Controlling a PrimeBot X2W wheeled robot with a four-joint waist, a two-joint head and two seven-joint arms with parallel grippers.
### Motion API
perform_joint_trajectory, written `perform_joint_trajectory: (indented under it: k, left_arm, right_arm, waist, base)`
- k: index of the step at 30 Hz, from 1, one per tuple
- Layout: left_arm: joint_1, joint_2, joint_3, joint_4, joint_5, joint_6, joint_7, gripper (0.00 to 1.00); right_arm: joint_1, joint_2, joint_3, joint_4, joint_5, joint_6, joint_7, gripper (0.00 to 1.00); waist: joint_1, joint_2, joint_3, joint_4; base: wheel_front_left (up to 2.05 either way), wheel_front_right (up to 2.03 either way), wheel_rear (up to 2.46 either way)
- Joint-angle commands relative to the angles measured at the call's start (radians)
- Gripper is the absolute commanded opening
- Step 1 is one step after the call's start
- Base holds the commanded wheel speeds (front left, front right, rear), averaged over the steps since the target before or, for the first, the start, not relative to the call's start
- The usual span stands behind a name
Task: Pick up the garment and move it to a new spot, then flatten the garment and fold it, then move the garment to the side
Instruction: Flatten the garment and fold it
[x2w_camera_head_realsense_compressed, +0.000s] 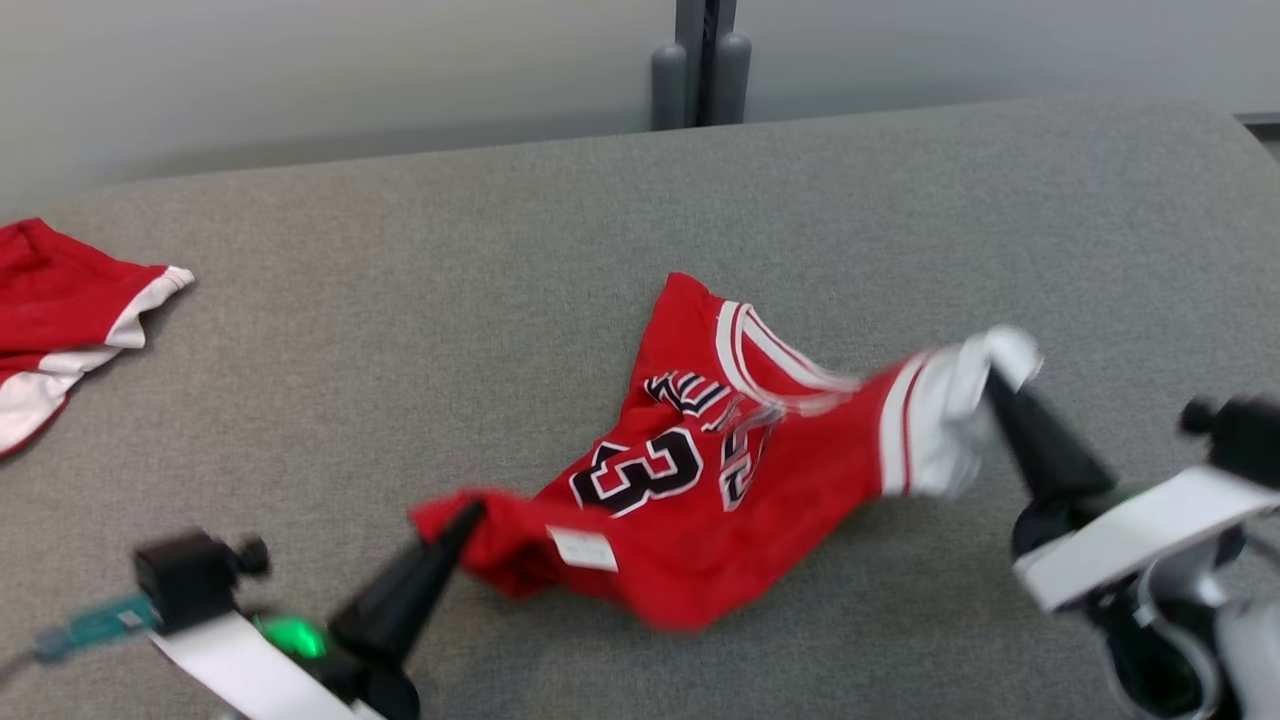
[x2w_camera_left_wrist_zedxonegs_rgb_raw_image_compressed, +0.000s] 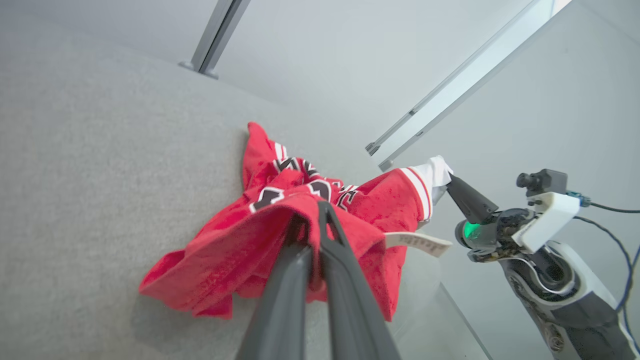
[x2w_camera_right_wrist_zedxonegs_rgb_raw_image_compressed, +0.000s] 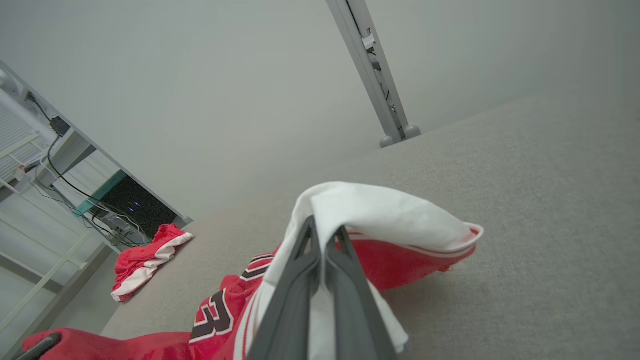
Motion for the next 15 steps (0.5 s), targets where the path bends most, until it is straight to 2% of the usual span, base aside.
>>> perform_joint_trajectory:
  k: [1, 5, 7, 9, 10, 13, 15]
  left_arm:
    - [-0.080, 0.019, 0.030, -0.077, -0.044, -0.001, 0.014, 0.00]
    - [-0.272, 0.013, 0.087, -0.154, -0.105, 0.025, 0.051, 0.00]
    - [-0.410, 0.007, 0.092, -0.154, -0.111, 0.050, 0.085, 0.00]
    - [-0.566, 0.007, 0.092, -0.117, -0.096, 0.079, 0.121, 0.00]
    - [-0.566, 0.007, 0.092, -0.117, -0.096, 0.079, 0.121, 0.00]
    - [-0.821, -0.013, 0.074, 0.018, -0.045, 0.118, 0.156, 0.00]
    - [-0.977, -0.014, 0.055, 0.141, 0.018, 0.119, 0.153, 0.00]
  right_arm:
    - [-0.065, -0.019, -0.038, -0.078, 0.055, 0.000, 0.032, 0.00]
    - [-0.234, -0.049, -0.117, -0.166, 0.092, 0.001, 0.064, 0.00]
    - [-0.344, -0.043, -0.161, -0.175, 0.111, 0.000, 0.078, 0.00]
    - [-0.476, -0.057, -0.206, -0.156, 0.079, 0.000, 0.074, 0.00]
    - [-0.476, -0.057, -0.206, -0.156, 0.079, 0.000, 0.074, 0.00]
    - [-0.684, -0.072, -0.234, -0.067, -0.012, 0.000, 0.058, 0.00]
    - [-0.816, -0.068, -0.218, 0.021, -0.057, 0.001, 0.040, 0.00]
  waist:
    - [0.0000, -0.0001, 0.028, -0.003]
    - [0.0000, -0.0001, 0.095, -0.005]
    - [0.0000, -0.0001, 0.147, 0.002]
    - [0.0000, -0.0001, 0.205, 0.008]
    - [0.0000, -0.0001, 0.205, 0.008]
    - [0.0000, -0.0001, 0.298, 0.018]
    - [0.0000, -0.0001, 0.342, 0.019]
  base:
    - [0.00, 0.00, 0.00]
    - [0.00, 0.00, 0.00]
    - [0.00, 0.00, 0.00]
    - [0.00, 0.00, 0.00]
    - [0.00, 0.00, 0.00]
    - [0.00, 0.00, 0.00]
    - [0.00, 0.00, 0.00]
